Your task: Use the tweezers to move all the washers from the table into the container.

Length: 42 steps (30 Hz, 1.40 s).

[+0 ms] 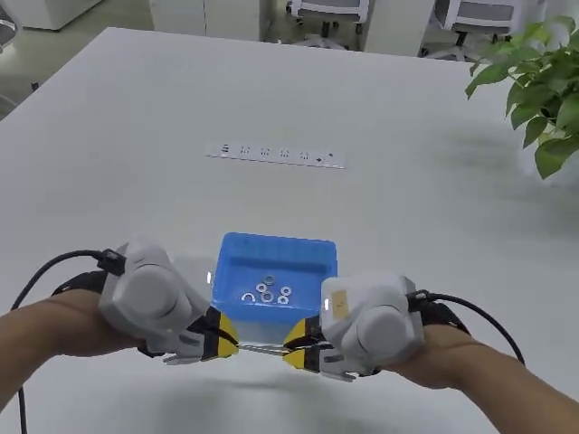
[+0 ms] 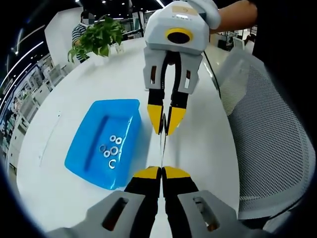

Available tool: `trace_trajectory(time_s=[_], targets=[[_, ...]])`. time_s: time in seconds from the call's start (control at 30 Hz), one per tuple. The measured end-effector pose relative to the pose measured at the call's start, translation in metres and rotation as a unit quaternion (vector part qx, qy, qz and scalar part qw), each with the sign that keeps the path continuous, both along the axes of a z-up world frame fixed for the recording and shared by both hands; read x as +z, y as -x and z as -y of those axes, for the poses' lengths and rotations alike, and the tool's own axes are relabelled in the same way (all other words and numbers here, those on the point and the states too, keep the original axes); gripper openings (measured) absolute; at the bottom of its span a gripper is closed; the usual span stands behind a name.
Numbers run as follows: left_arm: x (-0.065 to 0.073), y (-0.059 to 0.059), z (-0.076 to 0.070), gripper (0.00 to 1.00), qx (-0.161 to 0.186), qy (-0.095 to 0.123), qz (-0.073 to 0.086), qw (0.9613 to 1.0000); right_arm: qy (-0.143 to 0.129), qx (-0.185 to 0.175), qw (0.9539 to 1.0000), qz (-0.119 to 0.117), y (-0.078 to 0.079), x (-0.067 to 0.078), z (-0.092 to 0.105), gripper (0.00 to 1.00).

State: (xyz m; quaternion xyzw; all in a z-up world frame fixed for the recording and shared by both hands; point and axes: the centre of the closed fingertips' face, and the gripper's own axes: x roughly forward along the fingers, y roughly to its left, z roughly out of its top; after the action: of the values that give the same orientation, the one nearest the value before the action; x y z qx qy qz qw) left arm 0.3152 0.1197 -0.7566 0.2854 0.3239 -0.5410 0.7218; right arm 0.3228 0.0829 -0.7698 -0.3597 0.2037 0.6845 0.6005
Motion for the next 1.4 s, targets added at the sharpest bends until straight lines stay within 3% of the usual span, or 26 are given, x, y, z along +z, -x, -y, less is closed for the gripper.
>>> trace_trajectory(time_s=[0.23,0.9,1.4], targets=[[-0.010,0.001,-0.002,0.05,0.004,-0.007,-0.011,0.9999,0.008,-0.008,0.9998,-0.013,0.000,-0.009,-0.002,0.08],[-0.034,0.001,0.001,0.05,0.018,-0.018,-0.042,0.9988,0.025,-0.015,0.9994,-0.019,0.003,-0.031,0.002,0.09],[-0.043,0.009,0.001,0.05,0.018,-0.030,-0.054,0.9979,0.028,-0.009,0.9994,-0.020,0.006,-0.033,0.002,0.09]])
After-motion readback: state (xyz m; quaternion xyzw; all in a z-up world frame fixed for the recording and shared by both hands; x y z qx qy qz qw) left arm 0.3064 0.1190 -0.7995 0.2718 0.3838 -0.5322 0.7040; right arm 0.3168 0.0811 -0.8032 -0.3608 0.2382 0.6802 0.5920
